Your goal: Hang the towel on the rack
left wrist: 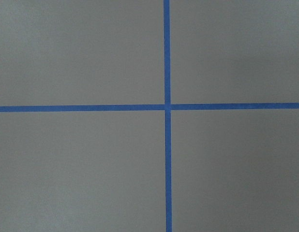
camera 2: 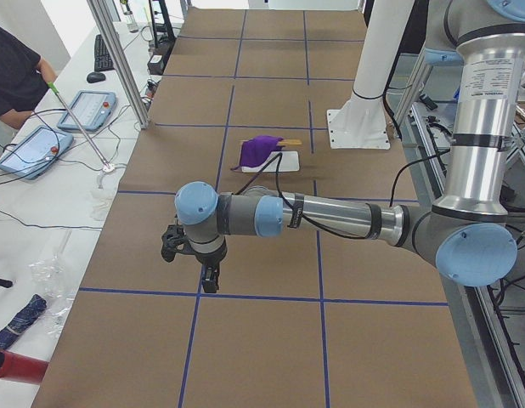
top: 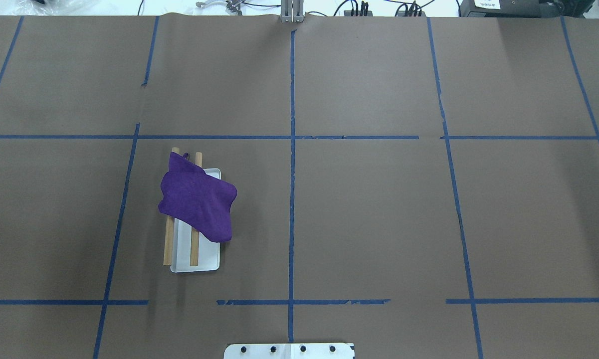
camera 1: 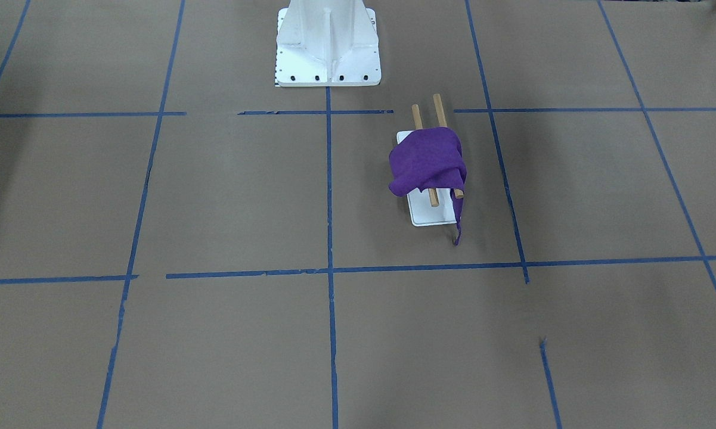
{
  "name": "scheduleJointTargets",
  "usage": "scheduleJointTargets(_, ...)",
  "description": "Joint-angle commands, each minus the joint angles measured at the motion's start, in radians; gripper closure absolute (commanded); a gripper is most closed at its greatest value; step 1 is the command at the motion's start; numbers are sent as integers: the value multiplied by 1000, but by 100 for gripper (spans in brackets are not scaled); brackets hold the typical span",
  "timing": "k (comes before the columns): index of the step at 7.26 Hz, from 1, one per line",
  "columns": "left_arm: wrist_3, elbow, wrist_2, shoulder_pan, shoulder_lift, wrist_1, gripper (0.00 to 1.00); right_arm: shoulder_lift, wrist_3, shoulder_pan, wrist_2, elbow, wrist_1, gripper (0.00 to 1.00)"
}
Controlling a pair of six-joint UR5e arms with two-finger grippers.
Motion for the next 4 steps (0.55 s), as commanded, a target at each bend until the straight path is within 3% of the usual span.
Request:
scheduleJointTargets(1,-1,1,0,0,-3,0,0,2,-1,7,2,0,2,0)
scheduleJointTargets(4,-1,7,-2,2,-9,-2,0,2,-1,11,5,2,2,0)
